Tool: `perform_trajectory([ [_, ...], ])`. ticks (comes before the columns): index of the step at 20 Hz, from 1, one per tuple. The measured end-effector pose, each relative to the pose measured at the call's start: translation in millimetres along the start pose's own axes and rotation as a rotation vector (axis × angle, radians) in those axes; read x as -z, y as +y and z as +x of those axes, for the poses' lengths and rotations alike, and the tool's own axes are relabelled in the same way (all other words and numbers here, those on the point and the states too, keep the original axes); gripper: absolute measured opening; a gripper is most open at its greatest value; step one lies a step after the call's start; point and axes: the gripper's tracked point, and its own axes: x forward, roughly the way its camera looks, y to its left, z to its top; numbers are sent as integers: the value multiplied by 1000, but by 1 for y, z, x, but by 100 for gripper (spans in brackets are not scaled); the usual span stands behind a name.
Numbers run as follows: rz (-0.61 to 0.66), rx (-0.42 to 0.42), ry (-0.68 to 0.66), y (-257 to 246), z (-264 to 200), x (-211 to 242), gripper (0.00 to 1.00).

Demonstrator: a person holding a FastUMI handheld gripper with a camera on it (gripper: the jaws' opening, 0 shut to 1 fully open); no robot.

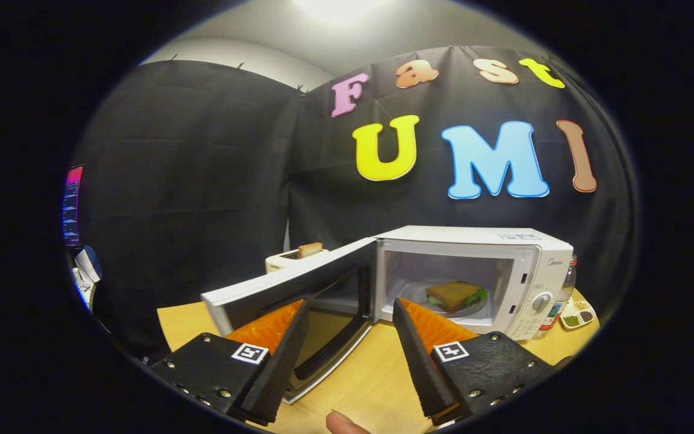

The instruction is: Open the microwave, put the food inside, and close the microwave door.

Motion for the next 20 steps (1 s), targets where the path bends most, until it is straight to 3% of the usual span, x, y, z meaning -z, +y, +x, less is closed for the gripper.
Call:
perform_trajectory([
  [6, -9, -168, -41, 86, -38, -3, 85],
  [11, -64, -284, -26, 150, -28, 13, 85],
  [18, -48, -375, -71, 194, 12, 39, 85],
  [20, -23, -352, -56, 189, 24, 47, 85],
])
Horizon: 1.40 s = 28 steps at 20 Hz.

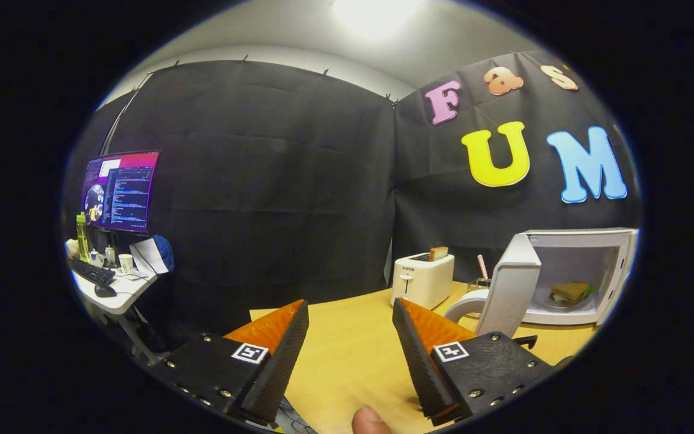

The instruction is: Open the microwave, put the food inside, and close the microwave door.

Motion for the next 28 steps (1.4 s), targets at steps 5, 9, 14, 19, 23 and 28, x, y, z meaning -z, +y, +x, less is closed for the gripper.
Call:
perform_trajectory([
  [5, -21, 207, 21, -54, 11, 15, 15],
  [9, -40, 248, 49, -58, 7, 20, 1],
  [14, 8, 293, 55, -82, -9, 20, 1],
  [19, -30, 400, 49, -125, -39, 13, 1],
  [23, -74, 495, 59, -167, -60, 8, 1],
  [28, -61, 629, 81, -226, -85, 5, 1],
])
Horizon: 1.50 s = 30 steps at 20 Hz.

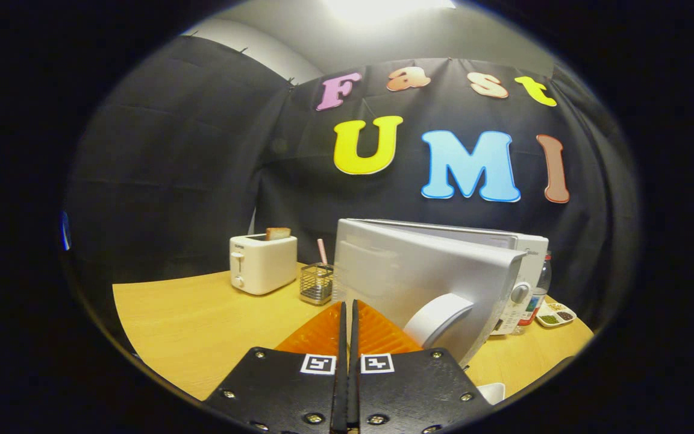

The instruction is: Open the microwave, put the food inside, and close the microwave door.

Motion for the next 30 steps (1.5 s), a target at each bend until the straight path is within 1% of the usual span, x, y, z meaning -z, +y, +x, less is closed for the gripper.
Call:
perform_trajectory([
  [3, -13, 72, 8, -33, 9, 0, 1],
  [9, -21, 183, 25, -92, 29, 3, 1],
  [17, 45, 322, 79, -169, 74, 12, 1],
  [21, 39, 376, 87, -193, 93, 14, 1],
  [24, 63, 367, 115, -193, 112, 22, 1],
  [26, 48, 402, 134, -193, 120, 27, 1],
  [27, 24, 443, 111, -201, 125, 23, 1],
  [30, 25, 466, 115, -202, 131, 26, 1],
])
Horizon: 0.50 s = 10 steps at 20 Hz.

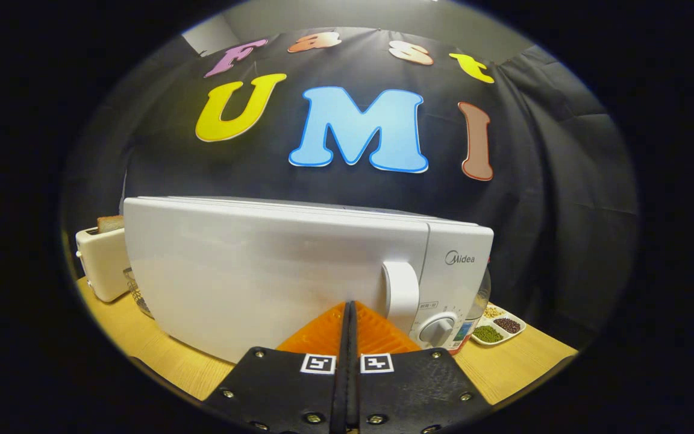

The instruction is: Open the microwave, put the food inside, and close the microwave door.

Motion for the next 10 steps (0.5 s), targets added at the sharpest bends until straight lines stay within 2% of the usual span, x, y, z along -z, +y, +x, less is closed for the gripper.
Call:
perform_trajectory([
  [5, 39, -24, 26, 0, -5, 0, 1],
  [10, 67, -66, -19, 3, -50, -37, 1],
])
